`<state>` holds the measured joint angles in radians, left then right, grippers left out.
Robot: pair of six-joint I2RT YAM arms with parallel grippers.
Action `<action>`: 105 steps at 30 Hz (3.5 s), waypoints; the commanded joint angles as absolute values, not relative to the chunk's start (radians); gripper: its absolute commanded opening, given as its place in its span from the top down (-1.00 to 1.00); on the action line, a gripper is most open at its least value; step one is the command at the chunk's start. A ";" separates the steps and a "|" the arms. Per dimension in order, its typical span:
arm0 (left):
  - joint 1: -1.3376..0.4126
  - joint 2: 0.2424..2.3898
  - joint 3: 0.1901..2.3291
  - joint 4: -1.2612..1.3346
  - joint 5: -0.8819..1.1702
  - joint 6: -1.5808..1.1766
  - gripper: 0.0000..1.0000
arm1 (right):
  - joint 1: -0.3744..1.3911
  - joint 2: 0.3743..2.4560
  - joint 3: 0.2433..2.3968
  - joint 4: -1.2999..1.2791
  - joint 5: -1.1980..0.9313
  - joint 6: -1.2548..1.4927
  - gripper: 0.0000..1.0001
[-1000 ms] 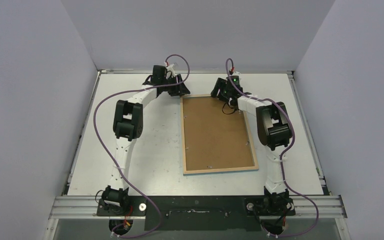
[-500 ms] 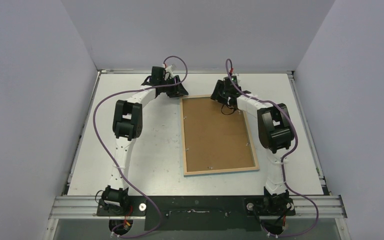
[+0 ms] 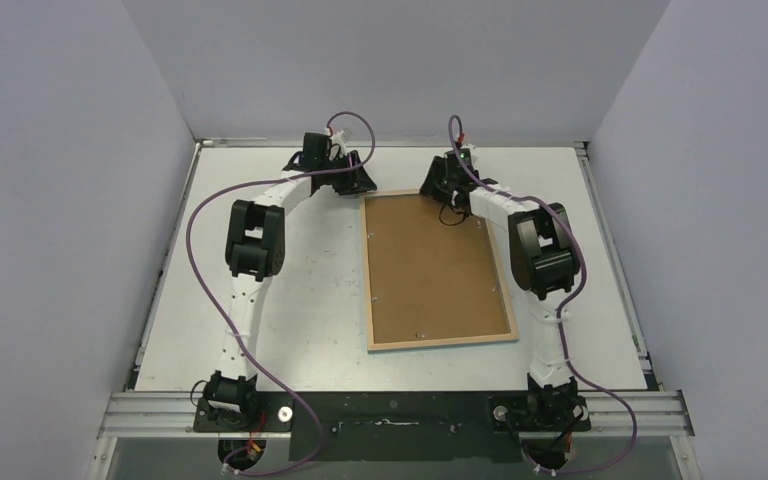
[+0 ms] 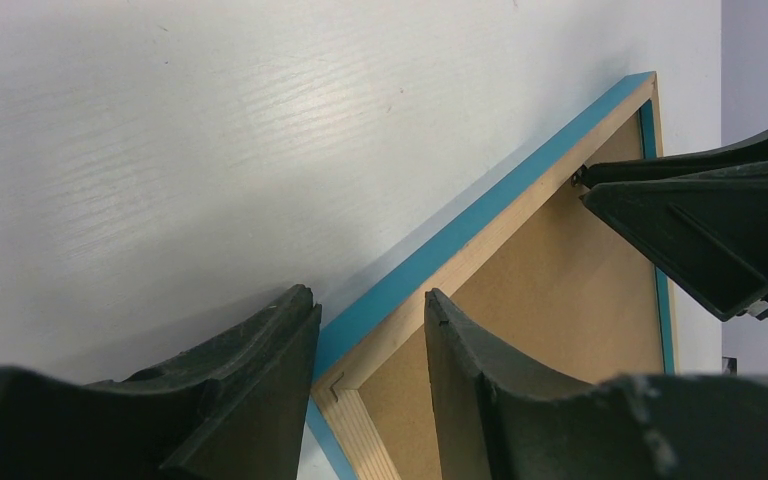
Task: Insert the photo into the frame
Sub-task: Install the photo frame at the center of the board, then adjust the photo frame at the center of the board.
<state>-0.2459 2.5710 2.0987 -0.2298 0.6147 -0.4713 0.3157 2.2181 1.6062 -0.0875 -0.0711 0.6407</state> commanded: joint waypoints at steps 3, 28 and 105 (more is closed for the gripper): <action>-0.244 2.599 2.108 -0.284 0.627 -0.470 0.16 | 0.318 2.267 1.626 -0.104 -0.037 0.616 -0.10; -0.243 2.625 2.186 -0.305 0.666 -0.459 0.15 | 0.264 2.217 1.576 -0.064 -0.078 0.632 -0.17; -0.252 2.233 1.663 -0.601 0.288 -0.203 0.37 | 0.328 1.935 1.234 0.035 -0.239 0.900 0.18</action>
<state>-0.2329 2.2177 1.6634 -0.5198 0.3935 -0.2745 0.3077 1.8847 1.1782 -0.1081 -0.2359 0.8112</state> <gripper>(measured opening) 0.348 0.437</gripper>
